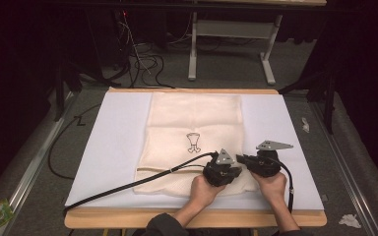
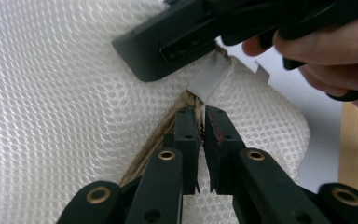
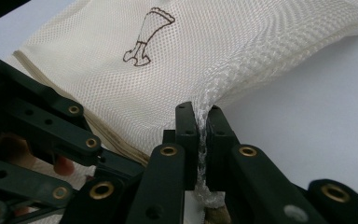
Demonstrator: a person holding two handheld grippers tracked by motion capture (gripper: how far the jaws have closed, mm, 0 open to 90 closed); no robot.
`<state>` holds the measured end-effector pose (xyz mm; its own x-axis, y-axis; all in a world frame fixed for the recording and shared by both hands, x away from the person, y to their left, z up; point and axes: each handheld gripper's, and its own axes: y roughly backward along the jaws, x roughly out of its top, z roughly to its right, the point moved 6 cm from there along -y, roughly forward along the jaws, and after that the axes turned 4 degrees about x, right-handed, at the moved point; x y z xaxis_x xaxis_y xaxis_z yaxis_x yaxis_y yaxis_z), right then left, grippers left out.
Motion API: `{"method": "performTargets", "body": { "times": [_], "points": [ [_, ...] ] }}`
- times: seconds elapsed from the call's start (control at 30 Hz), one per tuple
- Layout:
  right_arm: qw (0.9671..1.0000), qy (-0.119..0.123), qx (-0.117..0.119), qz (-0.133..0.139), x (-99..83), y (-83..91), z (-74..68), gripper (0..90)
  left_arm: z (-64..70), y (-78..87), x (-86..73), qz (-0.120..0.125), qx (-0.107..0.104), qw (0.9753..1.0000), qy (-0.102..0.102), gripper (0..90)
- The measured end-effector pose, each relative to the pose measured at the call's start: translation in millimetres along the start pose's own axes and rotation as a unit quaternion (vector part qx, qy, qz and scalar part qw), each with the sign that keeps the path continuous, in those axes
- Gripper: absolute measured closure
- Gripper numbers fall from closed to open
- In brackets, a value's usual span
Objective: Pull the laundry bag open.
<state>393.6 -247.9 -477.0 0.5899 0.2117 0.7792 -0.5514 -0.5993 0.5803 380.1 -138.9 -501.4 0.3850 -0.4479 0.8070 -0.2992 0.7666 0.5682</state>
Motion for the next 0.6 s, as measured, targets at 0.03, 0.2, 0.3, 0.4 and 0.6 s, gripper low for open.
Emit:
{"method": "performTargets", "body": {
  "times": [0.03,0.2,0.3,0.4,0.6],
  "points": [
    [1.0000,0.003,-0.001,-0.003,0.5,-0.8,-0.4,87.7,-0.3,-0.8,0.0,0.000,-0.002,1.0000,0.002,84.3],
    [1.0000,0.000,0.000,-0.001,-0.6,0.0,0.4,87.8,2.4,0.5,2.2,-0.014,0.004,0.9998,-0.015,86.4],
    [1.0000,0.001,0.001,0.002,-0.4,1.3,1.2,87.8,2.6,2.3,3.6,-0.015,0.005,0.9997,-0.019,86.8],
    [1.0000,0.006,0.000,-0.001,-0.9,2.1,3.3,87.7,2.1,3.3,2.8,-0.017,0.007,0.9995,-0.025,86.9],
    [1.0000,0.005,-0.003,-0.001,-3.2,4.9,5.1,87.8,1.1,8.4,5.3,-0.023,0.004,0.9993,-0.029,87.0]
  ]
}}
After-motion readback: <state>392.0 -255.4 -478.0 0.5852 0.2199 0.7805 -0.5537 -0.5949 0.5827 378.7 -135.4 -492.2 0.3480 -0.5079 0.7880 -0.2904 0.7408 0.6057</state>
